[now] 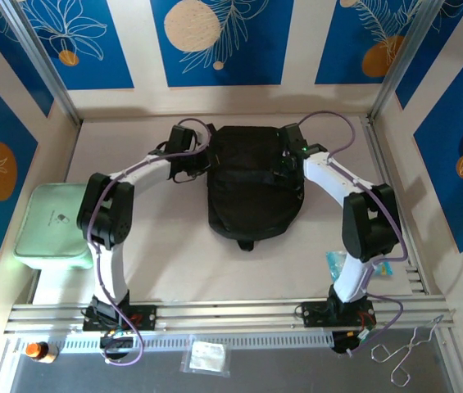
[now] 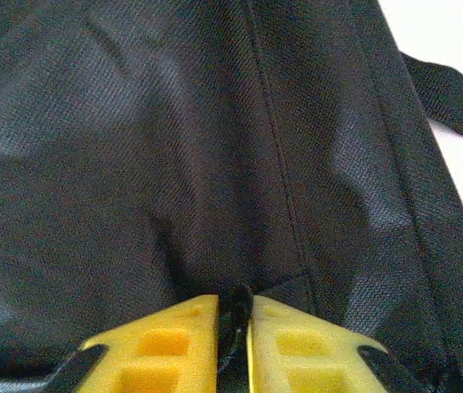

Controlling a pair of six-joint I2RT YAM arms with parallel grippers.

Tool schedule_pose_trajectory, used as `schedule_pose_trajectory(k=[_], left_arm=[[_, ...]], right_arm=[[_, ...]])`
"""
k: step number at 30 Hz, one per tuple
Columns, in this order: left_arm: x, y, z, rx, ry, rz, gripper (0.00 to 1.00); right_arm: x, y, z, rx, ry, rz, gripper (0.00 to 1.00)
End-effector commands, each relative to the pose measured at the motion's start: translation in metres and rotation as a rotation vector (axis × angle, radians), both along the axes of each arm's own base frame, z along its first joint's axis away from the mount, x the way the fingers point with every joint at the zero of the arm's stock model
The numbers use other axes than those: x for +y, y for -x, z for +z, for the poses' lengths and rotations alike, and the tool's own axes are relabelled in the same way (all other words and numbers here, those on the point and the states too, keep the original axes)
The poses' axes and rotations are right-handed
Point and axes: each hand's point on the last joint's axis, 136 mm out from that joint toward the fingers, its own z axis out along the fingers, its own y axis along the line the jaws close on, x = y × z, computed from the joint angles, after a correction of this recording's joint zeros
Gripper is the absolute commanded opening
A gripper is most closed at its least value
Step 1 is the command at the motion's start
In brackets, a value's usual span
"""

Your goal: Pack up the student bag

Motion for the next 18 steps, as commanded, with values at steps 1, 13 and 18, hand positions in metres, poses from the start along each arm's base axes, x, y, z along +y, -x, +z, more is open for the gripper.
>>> schedule_pose_trajectory(k=[1, 13, 18], left_arm=[[0.013, -0.009, 0.038, -0.106, -0.058, 0.027, 0.40], [0.164, 0.049, 0.082, -0.395, -0.552, 0.336, 1.00], [0.220, 0.089, 0.084, -0.489, -0.750, 0.462, 1.00]], right_arm=[[0.000, -0.001, 0.053, -0.149, -0.035, 0.037, 0.54], [-0.088, 0.034, 0.116, -0.530, 0.168, -0.096, 0.99], [-0.126, 0.056, 0.085, -0.514, 0.244, -0.204, 0.99]])
